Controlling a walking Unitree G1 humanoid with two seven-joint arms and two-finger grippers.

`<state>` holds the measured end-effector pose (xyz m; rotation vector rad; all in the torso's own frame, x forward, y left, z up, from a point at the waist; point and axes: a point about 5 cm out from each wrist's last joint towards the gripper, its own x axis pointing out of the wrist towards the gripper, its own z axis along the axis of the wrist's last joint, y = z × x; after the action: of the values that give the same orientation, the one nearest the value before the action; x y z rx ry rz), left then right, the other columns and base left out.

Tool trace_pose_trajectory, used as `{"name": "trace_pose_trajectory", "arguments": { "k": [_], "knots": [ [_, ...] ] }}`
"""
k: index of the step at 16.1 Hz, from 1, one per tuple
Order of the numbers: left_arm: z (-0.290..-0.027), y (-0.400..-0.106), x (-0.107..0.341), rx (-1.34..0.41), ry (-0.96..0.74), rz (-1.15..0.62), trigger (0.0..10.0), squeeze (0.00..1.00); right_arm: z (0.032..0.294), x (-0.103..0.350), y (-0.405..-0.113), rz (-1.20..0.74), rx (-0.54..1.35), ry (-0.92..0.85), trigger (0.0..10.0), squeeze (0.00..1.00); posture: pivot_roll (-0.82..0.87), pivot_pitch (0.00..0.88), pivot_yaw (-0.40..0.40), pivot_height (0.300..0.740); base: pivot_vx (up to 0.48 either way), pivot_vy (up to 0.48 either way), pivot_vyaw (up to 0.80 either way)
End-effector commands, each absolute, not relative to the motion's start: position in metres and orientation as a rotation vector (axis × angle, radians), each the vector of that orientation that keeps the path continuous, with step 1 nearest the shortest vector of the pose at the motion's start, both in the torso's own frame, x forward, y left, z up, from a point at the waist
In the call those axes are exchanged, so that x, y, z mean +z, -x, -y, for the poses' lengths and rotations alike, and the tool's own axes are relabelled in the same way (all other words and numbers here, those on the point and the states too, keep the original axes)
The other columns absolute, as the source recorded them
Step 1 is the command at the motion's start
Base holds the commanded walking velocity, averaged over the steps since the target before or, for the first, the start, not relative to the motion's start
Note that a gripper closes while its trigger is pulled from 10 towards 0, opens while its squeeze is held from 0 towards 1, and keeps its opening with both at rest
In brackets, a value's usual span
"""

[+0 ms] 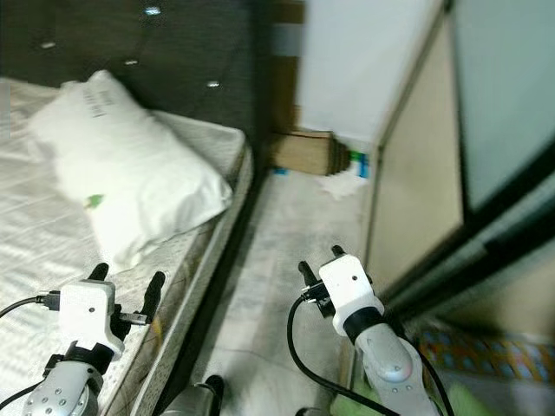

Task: Clean up the room

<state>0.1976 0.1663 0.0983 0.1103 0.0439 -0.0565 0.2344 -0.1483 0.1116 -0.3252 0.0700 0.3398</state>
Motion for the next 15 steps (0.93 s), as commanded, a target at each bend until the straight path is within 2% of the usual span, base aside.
{"name": "trace_pose_trajectory", "arguments": {
  "k": [1,8,9,12,15],
  "knots": [
    [-0.167,-0.195,0.094,-0.058,-0.122,-0.062,10.0,0.00,0.148,0.111,-0.234,-0.070,0.343,0.321,10.0,0.00,0.08,0.215,-0.022,0.740,0.000,0.000,0.80],
    [-0.175,-0.204,0.093,0.012,-0.183,-0.031,10.0,0.00,0.146,0.111,-0.247,-0.045,0.285,0.273,10.0,0.00,0.07,0.179,-0.002,0.740,0.000,0.000,0.80],
    [-0.176,-0.207,0.090,0.021,-0.184,-0.033,10.0,0.00,0.146,0.109,-0.250,-0.046,0.270,0.262,10.0,0.00,0.07,0.164,0.000,0.740,0.000,0.000,0.80],
    [-0.179,-0.228,0.082,0.053,-0.197,-0.020,10.0,0.00,0.143,0.098,-0.270,-0.041,0.229,0.258,10.0,0.00,0.09,0.047,-0.018,0.740,0.000,0.000,0.80],
    [-0.175,-0.241,0.087,0.036,-0.156,0.014,10.0,0.00,0.144,0.094,-0.283,-0.053,0.239,0.277,10.0,0.00,0.11,0.013,-0.052,0.740,0.000,0.000,0.80]
  ]
}}
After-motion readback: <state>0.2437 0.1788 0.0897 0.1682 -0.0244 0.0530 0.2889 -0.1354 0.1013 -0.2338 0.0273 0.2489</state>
